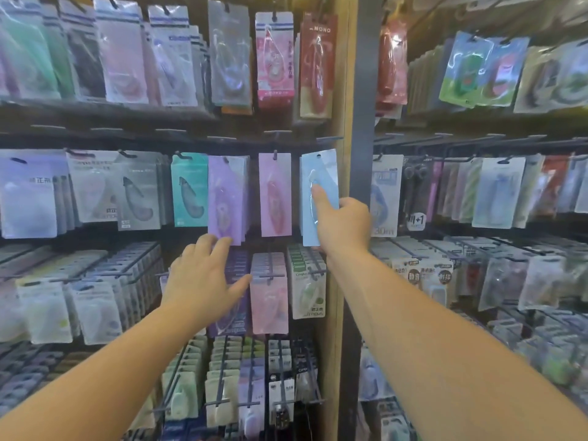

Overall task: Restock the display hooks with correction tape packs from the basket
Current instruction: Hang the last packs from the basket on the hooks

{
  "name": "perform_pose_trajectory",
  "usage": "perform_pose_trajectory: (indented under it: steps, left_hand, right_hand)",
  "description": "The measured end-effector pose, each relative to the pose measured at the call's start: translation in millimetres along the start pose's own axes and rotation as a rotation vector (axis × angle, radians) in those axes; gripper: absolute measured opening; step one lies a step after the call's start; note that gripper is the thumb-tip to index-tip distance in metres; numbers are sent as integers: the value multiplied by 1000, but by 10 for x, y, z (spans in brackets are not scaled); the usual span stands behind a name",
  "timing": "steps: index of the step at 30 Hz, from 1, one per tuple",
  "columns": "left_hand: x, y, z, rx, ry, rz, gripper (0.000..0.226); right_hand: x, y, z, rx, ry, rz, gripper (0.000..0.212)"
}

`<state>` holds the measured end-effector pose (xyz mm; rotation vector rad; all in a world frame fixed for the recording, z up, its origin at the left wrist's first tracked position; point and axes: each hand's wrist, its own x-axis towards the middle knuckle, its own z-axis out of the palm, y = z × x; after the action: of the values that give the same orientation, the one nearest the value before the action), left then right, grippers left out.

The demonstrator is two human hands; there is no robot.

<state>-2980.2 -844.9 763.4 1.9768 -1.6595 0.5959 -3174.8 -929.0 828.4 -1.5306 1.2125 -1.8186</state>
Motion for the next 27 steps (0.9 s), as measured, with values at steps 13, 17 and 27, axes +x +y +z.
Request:
perform_pose_trajectory:
  steps: [13,17,27]
  left_hand:
    - [30,-20,-21,11,-10,49,80]
    - [55,3,-79,-11,9,72,81]
    - [174,24,-189,-16,50,135,76]
  right_hand:
    - [-9,-40,-26,-30,107,50,68]
    - [-64,12,65,45,69,72,58]
    - [69,221,474,253,-44,507,53]
